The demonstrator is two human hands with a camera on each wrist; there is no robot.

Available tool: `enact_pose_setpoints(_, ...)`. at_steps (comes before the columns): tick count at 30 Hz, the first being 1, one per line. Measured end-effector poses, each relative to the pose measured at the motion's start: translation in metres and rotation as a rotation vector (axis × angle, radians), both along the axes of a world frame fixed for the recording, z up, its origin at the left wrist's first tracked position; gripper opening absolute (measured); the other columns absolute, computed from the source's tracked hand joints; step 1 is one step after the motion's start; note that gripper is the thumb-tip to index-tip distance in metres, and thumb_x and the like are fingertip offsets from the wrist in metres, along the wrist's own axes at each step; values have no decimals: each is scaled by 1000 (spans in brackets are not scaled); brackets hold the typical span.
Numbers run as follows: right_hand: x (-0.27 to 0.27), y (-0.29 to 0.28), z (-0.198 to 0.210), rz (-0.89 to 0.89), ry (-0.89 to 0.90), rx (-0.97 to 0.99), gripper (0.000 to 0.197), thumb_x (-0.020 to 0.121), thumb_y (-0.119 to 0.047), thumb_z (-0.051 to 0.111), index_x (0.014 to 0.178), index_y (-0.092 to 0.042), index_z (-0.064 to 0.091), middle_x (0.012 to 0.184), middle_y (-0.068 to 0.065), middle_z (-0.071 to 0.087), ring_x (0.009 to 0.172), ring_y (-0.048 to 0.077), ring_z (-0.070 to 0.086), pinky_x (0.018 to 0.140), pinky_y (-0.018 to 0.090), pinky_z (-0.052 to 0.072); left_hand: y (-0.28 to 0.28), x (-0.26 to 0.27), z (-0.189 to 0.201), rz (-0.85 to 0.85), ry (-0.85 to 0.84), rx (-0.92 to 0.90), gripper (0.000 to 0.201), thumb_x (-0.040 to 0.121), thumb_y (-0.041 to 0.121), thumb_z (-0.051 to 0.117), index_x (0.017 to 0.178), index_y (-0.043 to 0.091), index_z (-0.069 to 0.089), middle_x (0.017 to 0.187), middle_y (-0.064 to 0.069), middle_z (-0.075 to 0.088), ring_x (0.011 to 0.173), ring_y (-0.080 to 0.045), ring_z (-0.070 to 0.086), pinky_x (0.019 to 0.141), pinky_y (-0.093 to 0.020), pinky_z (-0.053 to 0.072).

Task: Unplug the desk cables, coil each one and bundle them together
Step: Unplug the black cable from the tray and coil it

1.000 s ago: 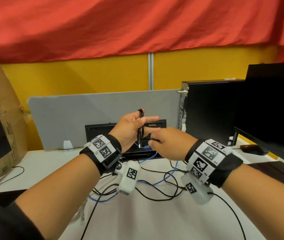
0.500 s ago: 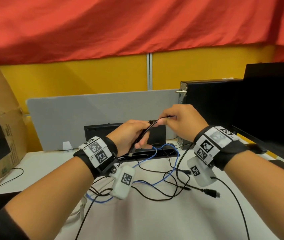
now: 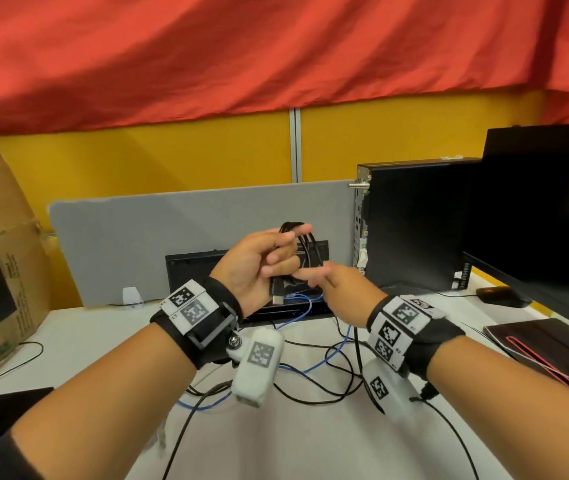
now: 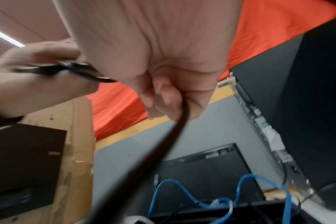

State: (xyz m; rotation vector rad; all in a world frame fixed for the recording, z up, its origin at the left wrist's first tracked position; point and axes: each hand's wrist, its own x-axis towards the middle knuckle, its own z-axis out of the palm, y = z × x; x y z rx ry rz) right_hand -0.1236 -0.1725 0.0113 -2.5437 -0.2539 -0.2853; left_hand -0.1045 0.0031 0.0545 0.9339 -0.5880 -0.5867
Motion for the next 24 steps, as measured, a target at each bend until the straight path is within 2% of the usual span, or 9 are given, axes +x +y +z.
enact_pose_setpoints(2, -3, 6, -5, 26, 65, -69, 17, 101, -11, 39, 108, -12, 55, 85, -11, 51, 83, 14, 53, 69, 23, 39, -4, 5, -1, 102, -49, -32, 38, 98, 9, 45, 132, -9, 43, 59, 0, 49, 40, -6, 38, 96, -58, 49)
enact_pose_setpoints(4, -6, 12, -5, 52, 91, -113, 13, 101, -13, 41, 104, -14, 54, 82, -11, 50, 82, 15, 52, 69, 24, 39, -7, 9, -3, 166, -92, -42, 32, 100, 12, 43, 128, -5, 43, 87, -11, 71, 49, -11, 57, 95, -57, 50)
enact_pose_setpoints(6, -10, 17, -2, 70, 108, -145, 13, 100, -14, 41, 101, -16, 54, 90, -6, 55, 86, 14, 53, 75, 25, 40, -8, 14, -6, 186, -131, -16, 27, 102, 16, 41, 122, -1, 44, 118, -17, 68, 74, -21, 73, 96, -53, 49)
enact_pose_setpoints(8, -15, 20, 2, 84, 148, -177, 14, 100, -14, 42, 100, -16, 55, 101, 0, 60, 91, 17, 55, 79, 27, 44, -8, 18, -8, 223, -217, 73, 23, 103, 19, 41, 116, 1, 45, 128, -12, 65, 98, -31, 71, 97, -49, 48)
enact_pose_setpoints(12, -28, 26, 9, 99, 51, -421, 16, 101, -24, 44, 91, -16, 54, 82, 2, 56, 79, 25, 59, 66, 32, 43, -6, 26, -11, 380, -479, 424, 20, 105, 20, 37, 112, 3, 46, 114, -5, 72, 96, -30, 72, 91, -41, 46)
enact_pose_setpoints(15, -36, 25, 25, 121, -186, -485, 17, 100, -28, 44, 112, -26, 56, 72, -8, 50, 76, 23, 59, 54, 27, 35, -5, 24, -19, 432, -620, 671, 20, 104, 19, 40, 107, 3, 53, 83, 0, 74, 77, -16, 70, 85, -36, 49)
enact_pose_setpoints(20, -35, 9, 47, 97, -384, -591, 19, 97, -33, 47, 100, -32, 66, 86, -8, 62, 80, 19, 59, 63, 32, 48, -7, 15, -20, 349, -707, 765, 28, 105, 23, 36, 92, 5, 54, 58, -5, 61, 48, -18, 54, 60, -29, 49)
enact_pose_setpoints(22, -37, 8, 51, 94, -463, -620, 16, 94, -27, 54, 98, -31, 69, 77, -11, 51, 68, 16, 50, 56, 28, 37, -10, 12, -17, 313, -739, 772, 33, 106, 24, 34, 92, 1, 54, 53, -5, 58, 43, -18, 49, 63, -36, 50)
enact_pose_setpoints(24, -39, 6, 55, 62, -522, -640, 14, 91, -23, 59, 93, -29, 71, 72, -10, 45, 62, 17, 45, 53, 27, 34, -12, 9, -15, 292, -720, 735, 35, 106, 21, 31, 95, -3, 55, 46, -2, 54, 40, -17, 45, 81, -44, 55)
